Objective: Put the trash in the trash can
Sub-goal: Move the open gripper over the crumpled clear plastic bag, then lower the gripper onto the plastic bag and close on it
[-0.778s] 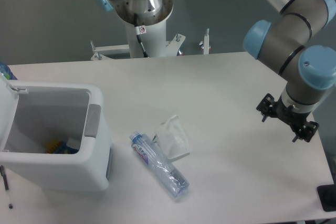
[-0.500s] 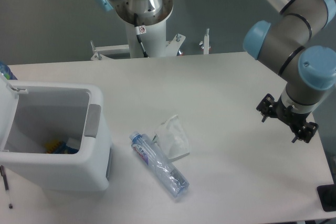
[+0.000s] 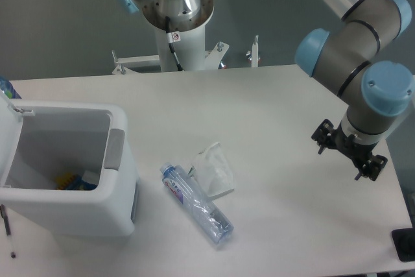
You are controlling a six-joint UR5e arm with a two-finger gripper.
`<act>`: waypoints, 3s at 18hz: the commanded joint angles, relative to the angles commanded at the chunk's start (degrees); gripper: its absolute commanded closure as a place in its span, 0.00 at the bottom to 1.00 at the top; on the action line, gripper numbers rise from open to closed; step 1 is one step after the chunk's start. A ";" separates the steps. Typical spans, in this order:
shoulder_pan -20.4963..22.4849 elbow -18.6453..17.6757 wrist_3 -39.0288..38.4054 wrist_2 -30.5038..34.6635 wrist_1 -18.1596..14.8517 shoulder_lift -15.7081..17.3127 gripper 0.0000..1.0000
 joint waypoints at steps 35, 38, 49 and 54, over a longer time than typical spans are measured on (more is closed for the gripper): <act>-14.50 -27.17 -26.73 -4.51 16.26 8.18 0.29; -14.94 -26.73 -27.97 -3.80 16.26 7.56 0.43; -14.85 -26.64 -27.80 -3.80 16.26 7.91 0.79; -14.85 -24.98 -27.88 -3.63 16.00 7.91 0.85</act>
